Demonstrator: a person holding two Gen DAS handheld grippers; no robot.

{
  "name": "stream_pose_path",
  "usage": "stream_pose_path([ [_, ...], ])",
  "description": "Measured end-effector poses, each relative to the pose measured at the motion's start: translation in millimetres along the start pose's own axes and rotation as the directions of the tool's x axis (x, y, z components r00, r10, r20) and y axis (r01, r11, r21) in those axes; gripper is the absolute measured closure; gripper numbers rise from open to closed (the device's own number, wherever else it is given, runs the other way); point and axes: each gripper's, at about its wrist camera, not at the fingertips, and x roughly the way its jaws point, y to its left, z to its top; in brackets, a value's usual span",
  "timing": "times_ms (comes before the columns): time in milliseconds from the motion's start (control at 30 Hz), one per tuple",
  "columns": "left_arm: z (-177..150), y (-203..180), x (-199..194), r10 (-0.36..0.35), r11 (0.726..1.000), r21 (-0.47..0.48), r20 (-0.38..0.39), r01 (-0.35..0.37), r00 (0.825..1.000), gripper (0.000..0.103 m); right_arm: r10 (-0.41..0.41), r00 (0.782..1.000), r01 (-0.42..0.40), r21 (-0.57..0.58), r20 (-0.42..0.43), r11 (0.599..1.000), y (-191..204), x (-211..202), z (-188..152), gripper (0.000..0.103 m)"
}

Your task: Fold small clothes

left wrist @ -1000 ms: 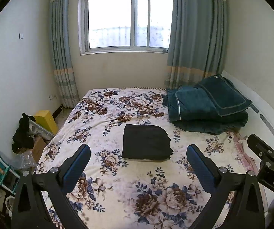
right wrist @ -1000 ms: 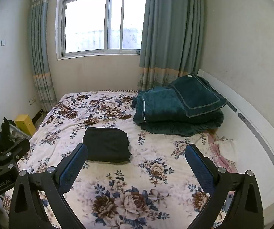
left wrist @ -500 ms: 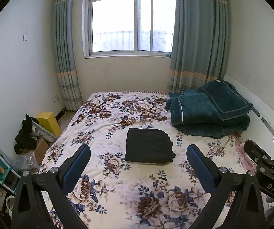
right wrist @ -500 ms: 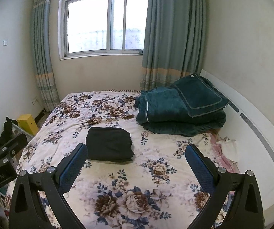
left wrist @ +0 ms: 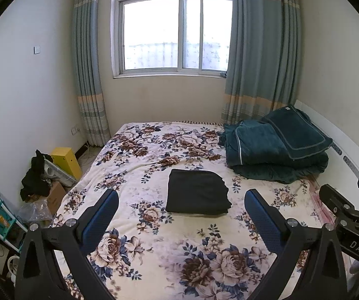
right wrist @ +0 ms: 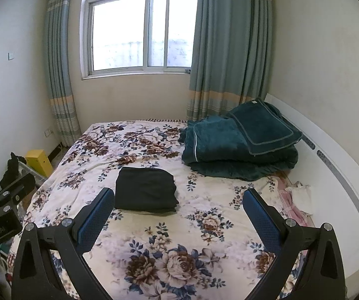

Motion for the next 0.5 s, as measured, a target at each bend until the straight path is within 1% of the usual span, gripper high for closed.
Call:
stream_pose_path([
  [500, 0.0, -0.5, -9.2, -0.004, 1.000, 0.000, 0.017, 0.004, 1.000, 0.000, 0.001, 1.000, -0.001, 0.000, 0.004, 1.000, 3.5, -0.5, -1.1, 0.000],
])
